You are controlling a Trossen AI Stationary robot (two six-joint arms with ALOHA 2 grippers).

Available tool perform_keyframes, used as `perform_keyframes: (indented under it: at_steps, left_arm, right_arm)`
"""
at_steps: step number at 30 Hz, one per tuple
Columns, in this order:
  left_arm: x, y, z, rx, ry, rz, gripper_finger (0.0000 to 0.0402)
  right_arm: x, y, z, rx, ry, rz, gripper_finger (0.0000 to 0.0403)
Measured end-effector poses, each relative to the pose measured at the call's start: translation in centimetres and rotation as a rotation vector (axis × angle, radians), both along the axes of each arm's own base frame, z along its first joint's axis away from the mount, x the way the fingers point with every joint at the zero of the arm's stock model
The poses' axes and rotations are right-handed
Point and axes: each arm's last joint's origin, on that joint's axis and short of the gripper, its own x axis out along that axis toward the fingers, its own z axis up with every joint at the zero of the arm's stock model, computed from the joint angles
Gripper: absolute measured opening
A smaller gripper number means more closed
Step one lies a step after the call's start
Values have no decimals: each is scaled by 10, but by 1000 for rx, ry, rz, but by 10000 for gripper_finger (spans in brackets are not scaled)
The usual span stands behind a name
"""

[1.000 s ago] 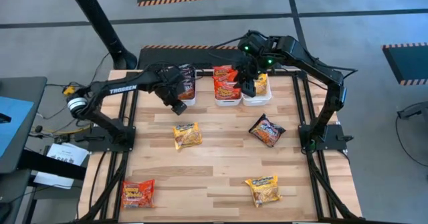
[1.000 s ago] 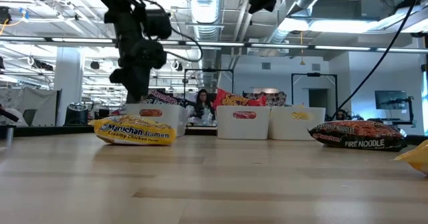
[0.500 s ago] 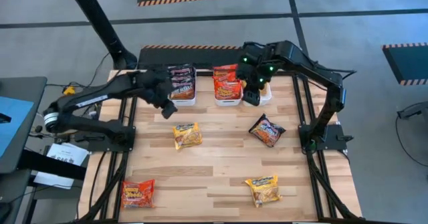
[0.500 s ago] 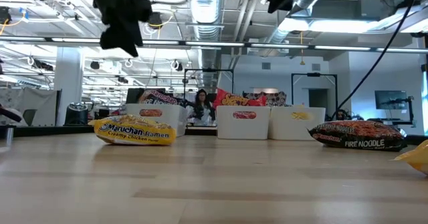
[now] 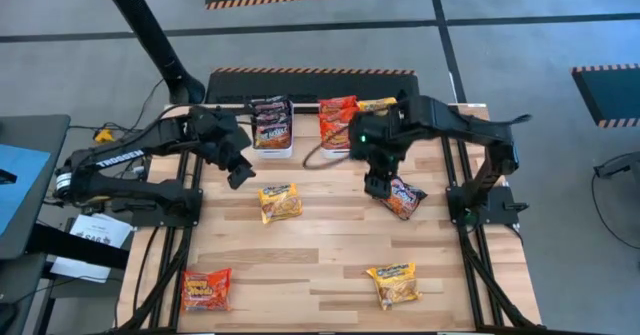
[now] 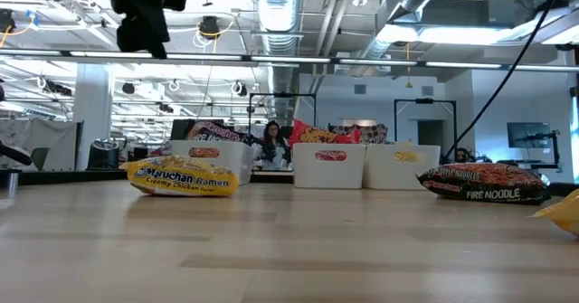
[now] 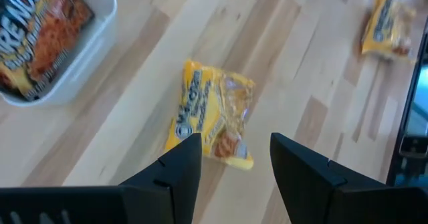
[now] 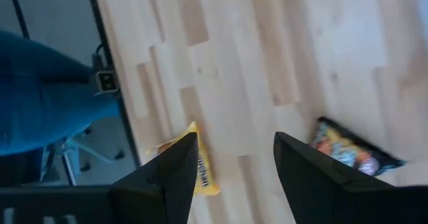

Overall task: Sort Maruchan noodles
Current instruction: Put the yellow noodle pack into the right white bin

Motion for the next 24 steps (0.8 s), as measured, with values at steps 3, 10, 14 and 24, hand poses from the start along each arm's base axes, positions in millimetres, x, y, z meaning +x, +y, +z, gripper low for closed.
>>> perform_keyframes:
  at_steps: [3, 10, 14, 24]
  left_arm:
    - [0, -3, -2, 12, 24, -41, 164]
    - [2, -10, -2, 45, 26, -122, 164]
    - [2, -12, -2, 46, 26, -136, 164]
    - [3, -14, -2, 59, 27, -158, 164]
  right_arm:
    - [0, 19, -1, 19, 17, 12, 223]
    - [1, 58, -35, 57, 212, -39, 222]
    - [-2, 83, -61, 35, 300, 33, 222]
    - [-4, 117, -126, 97, 384, 135, 221]
